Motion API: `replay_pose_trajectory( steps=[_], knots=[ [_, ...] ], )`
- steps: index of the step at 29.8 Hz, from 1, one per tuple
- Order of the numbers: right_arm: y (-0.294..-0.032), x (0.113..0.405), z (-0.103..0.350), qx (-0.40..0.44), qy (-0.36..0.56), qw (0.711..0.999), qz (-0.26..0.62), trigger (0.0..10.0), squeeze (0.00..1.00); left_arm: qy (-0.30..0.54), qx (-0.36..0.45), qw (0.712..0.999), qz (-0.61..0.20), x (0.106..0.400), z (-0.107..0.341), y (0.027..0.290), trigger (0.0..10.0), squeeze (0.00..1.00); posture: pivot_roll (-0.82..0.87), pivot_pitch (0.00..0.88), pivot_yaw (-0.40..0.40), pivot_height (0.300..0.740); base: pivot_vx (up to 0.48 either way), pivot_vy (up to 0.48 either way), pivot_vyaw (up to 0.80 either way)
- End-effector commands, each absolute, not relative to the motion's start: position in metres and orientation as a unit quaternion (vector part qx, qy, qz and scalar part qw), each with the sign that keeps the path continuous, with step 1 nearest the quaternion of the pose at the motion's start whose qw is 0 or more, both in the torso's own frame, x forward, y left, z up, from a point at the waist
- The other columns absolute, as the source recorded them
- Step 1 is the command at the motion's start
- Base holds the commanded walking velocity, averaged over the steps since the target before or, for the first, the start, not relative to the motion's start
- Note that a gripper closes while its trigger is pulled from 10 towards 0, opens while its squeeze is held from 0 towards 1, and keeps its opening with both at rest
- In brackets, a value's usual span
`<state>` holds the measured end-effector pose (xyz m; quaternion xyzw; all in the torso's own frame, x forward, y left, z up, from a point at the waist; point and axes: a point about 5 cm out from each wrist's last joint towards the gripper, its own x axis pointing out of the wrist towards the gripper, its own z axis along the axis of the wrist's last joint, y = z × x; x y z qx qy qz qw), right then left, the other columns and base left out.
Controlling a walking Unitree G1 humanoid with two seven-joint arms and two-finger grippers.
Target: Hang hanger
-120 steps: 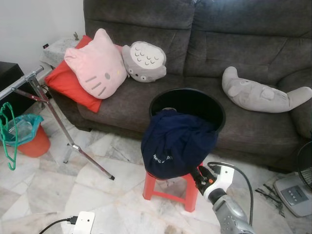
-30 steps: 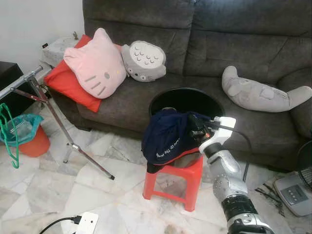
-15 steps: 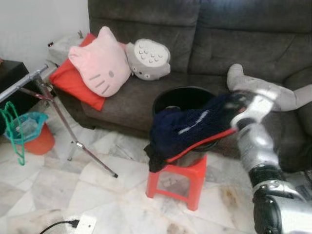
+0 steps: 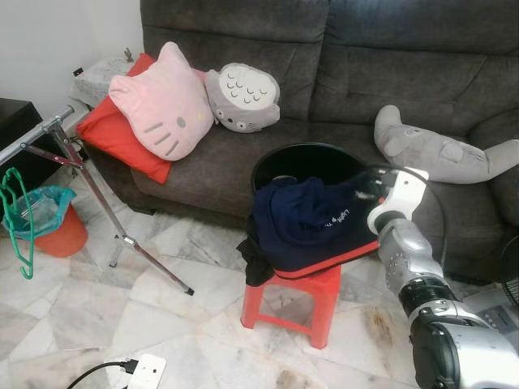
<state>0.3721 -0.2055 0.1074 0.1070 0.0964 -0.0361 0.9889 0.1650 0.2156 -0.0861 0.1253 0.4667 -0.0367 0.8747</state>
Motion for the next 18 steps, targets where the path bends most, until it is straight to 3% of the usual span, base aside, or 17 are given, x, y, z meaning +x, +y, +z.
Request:
replay_pose_trajectory(
  steps=[1, 18],
  knots=[
    [-0.207, 0.373, 0.105, 0.098, 0.121, 0.987, -0.039, 10.0, 0.0, 0.48, 0.127, 0.867, -0.037, 0.158, -0.089, 0.219, 10.0, 0.0, 0.02, 0.0, 0.026, 0.74, 0.0, 0.0, 0.0],
    [-0.223, 0.385, 0.131, 0.073, 0.118, 0.988, -0.072, 10.0, 0.0, 0.481, 0.131, 0.866, -0.038, 0.157, -0.089, 0.217, 10.0, 0.0, 0.02, 0.0, 0.02, 0.74, 0.0, 0.0, 0.0]
  ],
)
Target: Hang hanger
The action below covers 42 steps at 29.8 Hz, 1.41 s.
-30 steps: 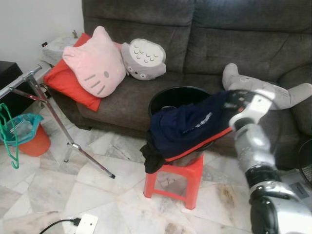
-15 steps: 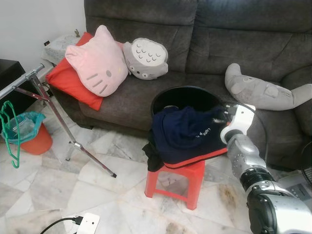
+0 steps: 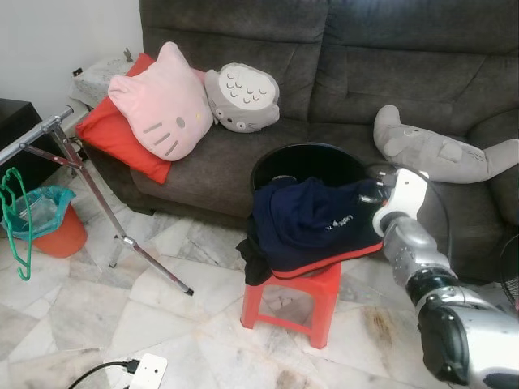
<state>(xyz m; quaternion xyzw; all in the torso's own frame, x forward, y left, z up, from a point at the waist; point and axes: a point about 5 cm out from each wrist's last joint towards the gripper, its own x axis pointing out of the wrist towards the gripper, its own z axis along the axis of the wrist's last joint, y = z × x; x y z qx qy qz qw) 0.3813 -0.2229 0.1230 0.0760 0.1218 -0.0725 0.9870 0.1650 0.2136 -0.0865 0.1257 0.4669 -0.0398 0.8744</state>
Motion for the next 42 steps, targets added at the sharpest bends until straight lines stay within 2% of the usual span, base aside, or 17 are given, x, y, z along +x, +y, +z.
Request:
replay_pose_trajectory(
  steps=[1, 6, 8, 11, 12, 14, 18, 21, 22, 24, 26, 27, 33, 42],
  knots=[
    [-0.223, 0.386, 0.132, 0.068, 0.118, 0.988, -0.072, 10.0, 0.0, 0.482, 0.131, 0.866, -0.038, 0.157, -0.089, 0.218, 10.0, 0.0, 0.02, 0.0, 0.02, 0.74, 0.0, 0.0, 0.0],
    [-0.221, 0.387, 0.131, 0.017, 0.144, 0.988, -0.055, 10.0, 0.0, 0.483, 0.134, 0.864, -0.038, 0.156, -0.089, 0.219, 10.0, 0.0, 0.03, 0.0, 0.019, 0.74, 0.0, 0.0, 0.0],
    [-0.221, 0.386, 0.129, -0.038, 0.163, 0.985, -0.044, 10.0, 0.0, 0.484, 0.137, 0.864, -0.037, 0.156, -0.089, 0.22, 10.0, 0.0, 0.03, 0.0, 0.019, 0.74, 0.0, 0.0, 0.0],
    [-0.22, 0.385, 0.126, -0.059, 0.178, 0.982, -0.034, 10.0, 0.0, 0.484, 0.137, 0.864, -0.037, 0.156, -0.089, 0.22, 10.0, 0.0, 0.03, 0.0, 0.019, 0.74, 0.0, 0.0, 0.0],
    [-0.22, 0.383, 0.121, -0.101, 0.196, 0.975, -0.027, 10.0, 0.0, 0.484, 0.137, 0.864, -0.036, 0.156, -0.089, 0.22, 10.0, 0.0, 0.04, 0.0, 0.014, 0.74, 0.0, 0.0, 0.0],
    [-0.223, 0.382, 0.12, -0.13, 0.2, 0.97, -0.034, 10.0, 0.0, 0.484, 0.136, 0.864, -0.035, 0.156, -0.089, 0.22, 10.0, 0.0, 0.04, 0.0, 0.014, 0.74, 0.0, 0.0, 0.0],
    [-0.222, 0.385, 0.125, -0.137, 0.192, 0.971, -0.031, 10.0, 0.0, 0.484, 0.135, 0.864, -0.033, 0.155, -0.09, 0.22, 10.0, 0.0, 0.04, 0.0, 0.014, 0.74, 0.0, 0.0, 0.0],
    [-0.222, 0.387, 0.131, -0.222, 0.192, 0.956, -0.016, 10.0, 0.0, 0.486, 0.135, 0.863, -0.03, 0.154, -0.09, 0.221, 10.0, 0.0, 0.05, 0.0, 0.009, 0.74, 0.0, 0.0, 0.0],
    [-0.222, 0.387, 0.131, -0.222, 0.192, 0.956, -0.016, 10.0, 0.0, 0.486, 0.135, 0.863, -0.03, 0.154, -0.09, 0.221, 10.0, 0.0, 0.05, 0.0, 0.009, 0.74, 0.0, 0.0, 0.0],
    [-0.222, 0.388, 0.134, -0.3, 0.187, 0.935, -0.01, 10.0, 0.0, 0.488, 0.137, 0.862, -0.027, 0.153, -0.09, 0.222, 10.0, 0.0, 0.06, 0.0, 0.008, 0.74, 0.0, 0.0, 0.0],
    [-0.222, 0.389, 0.134, -0.313, 0.185, 0.931, -0.01, 10.0, 0.0, 0.488, 0.137, 0.862, -0.026, 0.152, -0.091, 0.222, 10.0, 0.0, 0.06, 0.0, 0.004, 0.74, 0.0, 0.0, 0.0],
    [-0.219, 0.392, 0.141, -0.288, 0.167, 0.943, -0.018, 10.0, 0.0, 0.486, 0.14, 0.862, -0.023, 0.152, -0.09, 0.223, 10.0, 0.0, 0.06, 0.0, 0.004, 0.74, 0.0, 0.0, 0.0],
    [-0.213, 0.395, 0.146, -0.196, 0.141, 0.97, -0.026, 10.0, 0.0, 0.472, 0.119, 0.874, -0.016, 0.155, -0.089, 0.223, 10.0, 0.0, 0.06, 0.0, 0.007, 0.74, 0.0, 0.0, 0.0],
    [-0.208, 0.393, 0.139, -0.195, 0.144, 0.97, -0.013, 10.0, 0.0, 0.47, 0.123, 0.874, -0.018, 0.157, -0.087, 0.224, 10.0, 0.0, 0.06, 0.0, 0.012, 0.74, 0.304, 0.0, 0.0]
  ],
)
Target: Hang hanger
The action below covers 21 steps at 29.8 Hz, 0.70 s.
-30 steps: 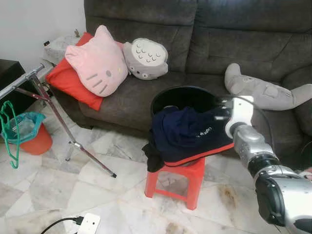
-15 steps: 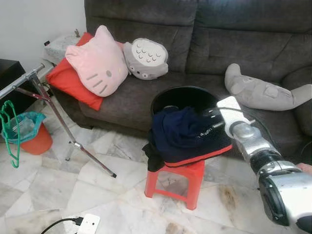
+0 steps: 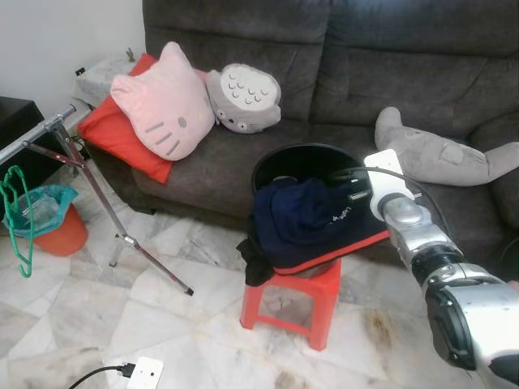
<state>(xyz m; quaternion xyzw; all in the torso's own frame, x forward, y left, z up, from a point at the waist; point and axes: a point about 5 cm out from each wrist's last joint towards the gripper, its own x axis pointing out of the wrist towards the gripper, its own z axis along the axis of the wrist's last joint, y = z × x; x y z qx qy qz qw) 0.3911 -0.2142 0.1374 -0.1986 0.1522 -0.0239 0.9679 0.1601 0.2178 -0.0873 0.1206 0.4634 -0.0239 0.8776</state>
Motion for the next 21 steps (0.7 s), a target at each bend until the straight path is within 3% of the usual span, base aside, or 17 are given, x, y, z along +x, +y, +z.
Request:
replay_pose_trajectory(
  steps=[1, 13, 21],
  knots=[
    [-0.208, 0.393, 0.139, -0.195, 0.144, 0.97, -0.013, 10.0, 0.0, 0.47, 0.123, 0.874, -0.018, 0.157, -0.087, 0.224, 10.0, 0.0, 0.06, 0.0, 0.012, 0.74, 0.311, 0.0, 0.0],
    [-0.201, 0.388, 0.125, -0.192, 0.161, 0.968, 0.005, 10.0, 0.0, 0.47, 0.122, 0.874, -0.022, 0.159, -0.087, 0.222, 10.0, 0.0, 0.05, 0.0, 0.011, 0.74, 0.307, 0.0, 0.0],
    [-0.193, 0.382, 0.11, -0.168, 0.179, 0.969, 0.022, 10.0, 0.0, 0.472, 0.11, 0.874, -0.036, 0.159, -0.088, 0.218, 10.0, 0.0, 0.05, 0.0, 0.009, 0.74, 0.0, 0.0, 0.0]
  ],
)
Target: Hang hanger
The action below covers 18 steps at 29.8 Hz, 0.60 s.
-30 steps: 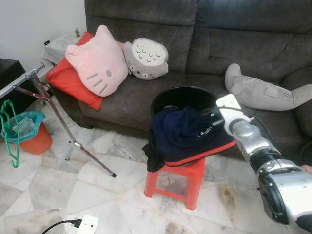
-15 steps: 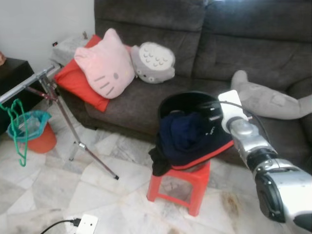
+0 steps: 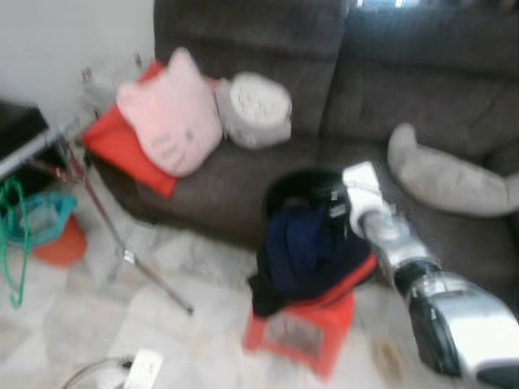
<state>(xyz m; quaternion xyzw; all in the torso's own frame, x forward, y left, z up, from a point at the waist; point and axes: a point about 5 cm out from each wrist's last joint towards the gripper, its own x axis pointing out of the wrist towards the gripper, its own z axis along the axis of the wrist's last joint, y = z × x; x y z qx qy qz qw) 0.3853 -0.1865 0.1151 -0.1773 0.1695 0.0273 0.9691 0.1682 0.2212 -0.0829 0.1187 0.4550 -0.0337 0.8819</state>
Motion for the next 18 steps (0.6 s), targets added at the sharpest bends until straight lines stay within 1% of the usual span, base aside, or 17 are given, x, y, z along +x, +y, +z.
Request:
replay_pose_trajectory(
  steps=[1, 5, 6, 7, 9, 10, 14, 18],
  knots=[
    [-0.193, 0.382, 0.11, -0.168, 0.179, 0.969, 0.022, 10.0, 0.0, 0.472, 0.11, 0.874, -0.036, 0.159, -0.088, 0.218, 10.0, 0.0, 0.05, 0.0, 0.009, 0.74, 0.0, 0.0, 0.0],
    [-0.188, 0.363, 0.074, -0.168, 0.252, 0.951, 0.057, 10.0, 0.0, 0.475, 0.108, 0.872, -0.045, 0.157, -0.089, 0.214, 10.0, 0.0, 0.05, 0.0, 0.009, 0.74, 0.0, 0.0, 0.0],
    [-0.188, 0.363, 0.074, -0.168, 0.252, 0.951, 0.057, 10.0, 0.0, 0.475, 0.108, 0.872, -0.045, 0.157, -0.089, 0.214, 10.0, 0.0, 0.05, 0.0, 0.009, 0.74, 0.0, 0.0, 0.0],
    [-0.186, 0.357, 0.066, -0.179, 0.27, 0.943, 0.077, 10.0, 0.0, 0.476, 0.107, 0.872, -0.048, 0.158, -0.09, 0.213, 10.0, 0.0, 0.04, 0.0, 0.011, 0.74, 0.0, 0.0, 0.0],
    [-0.186, 0.356, 0.064, -0.182, 0.273, 0.941, 0.082, 10.0, 0.0, 0.477, 0.107, 0.871, -0.049, 0.158, -0.09, 0.213, 10.0, 0.0, 0.04, 0.0, 0.011, 0.74, 0.0, 0.0, 0.0],
    [-0.186, 0.355, 0.063, -0.184, 0.275, 0.94, 0.087, 10.0, 1.0, 0.477, 0.107, 0.871, -0.05, 0.158, -0.09, 0.213, 10.0, 0.0, 0.04, 0.0, 0.011, 0.74, 0.0, 0.0, 0.0],
    [-0.187, 0.355, 0.063, -0.185, 0.272, 0.94, 0.088, 10.0, 1.0, 0.478, 0.107, 0.87, -0.053, 0.158, -0.09, 0.211, 10.0, 0.0, 0.04, 0.0, 0.014, 0.74, 0.0, 0.0, 0.0],
    [-0.19, 0.358, 0.069, -0.183, 0.26, 0.945, 0.078, 10.0, 1.0, 0.476, 0.107, 0.871, -0.056, 0.158, -0.091, 0.202, 10.0, 0.0, 0.04, 0.0, 0.014, 0.74, 0.0, 0.0, 0.0]
  ],
)
